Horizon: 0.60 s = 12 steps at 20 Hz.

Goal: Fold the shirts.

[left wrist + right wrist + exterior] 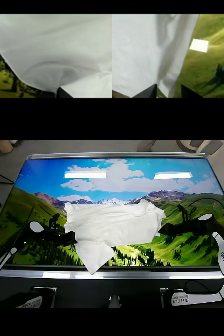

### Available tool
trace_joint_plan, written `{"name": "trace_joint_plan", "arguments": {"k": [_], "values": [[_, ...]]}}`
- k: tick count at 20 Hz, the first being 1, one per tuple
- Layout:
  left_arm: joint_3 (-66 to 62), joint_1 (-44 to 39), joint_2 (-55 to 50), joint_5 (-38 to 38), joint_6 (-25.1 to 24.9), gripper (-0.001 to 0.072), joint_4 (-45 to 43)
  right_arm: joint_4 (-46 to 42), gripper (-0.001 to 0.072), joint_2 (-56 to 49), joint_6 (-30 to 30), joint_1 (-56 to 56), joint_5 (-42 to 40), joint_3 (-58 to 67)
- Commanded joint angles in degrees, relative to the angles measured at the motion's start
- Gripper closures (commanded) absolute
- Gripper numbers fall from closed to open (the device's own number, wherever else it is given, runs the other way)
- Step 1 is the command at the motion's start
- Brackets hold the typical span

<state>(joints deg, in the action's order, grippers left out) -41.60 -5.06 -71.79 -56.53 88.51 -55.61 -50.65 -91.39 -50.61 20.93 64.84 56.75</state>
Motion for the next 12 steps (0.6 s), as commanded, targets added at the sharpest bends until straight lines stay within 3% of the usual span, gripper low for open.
{"name": "trace_joint_plan", "arguments": {"k": [1,3,4,5,9,12], "values": [[-1.0,0.0,1.0,0.0,-0.2,0.0680,0.2,-3.2,0.0389,-1.0,-1.3,-2.5,-2.0,-0.2],[-1.6,0.0,1.7,-0.4,0.0,0.0681,0.2,-7.5,0.0482,-1.0,-3.5,-4.6,-3.6,-0.2],[-1.9,0.0,2.1,-0.5,0.0,0.0680,0.2,-9.3,0.0640,-1.0,-4.5,-5.1,-3.7,-0.2],[-2.3,0.0,2.6,-0.6,0.0,0.0680,0.2,-9.6,0.0687,-1.0,-4.7,-5.1,-3.3,-0.2],[-5.6,0.7,4.7,-0.7,-0.3,0.0681,0.2,-9.9,0.0689,1.7,-1.9,-5.0,-1.3,2.5],[-13.9,1.8,9.4,-0.8,-2.6,0.0683,0.1,-9.6,0.0691,10.1,0.2,-5.0,0.0,9.2]]}}
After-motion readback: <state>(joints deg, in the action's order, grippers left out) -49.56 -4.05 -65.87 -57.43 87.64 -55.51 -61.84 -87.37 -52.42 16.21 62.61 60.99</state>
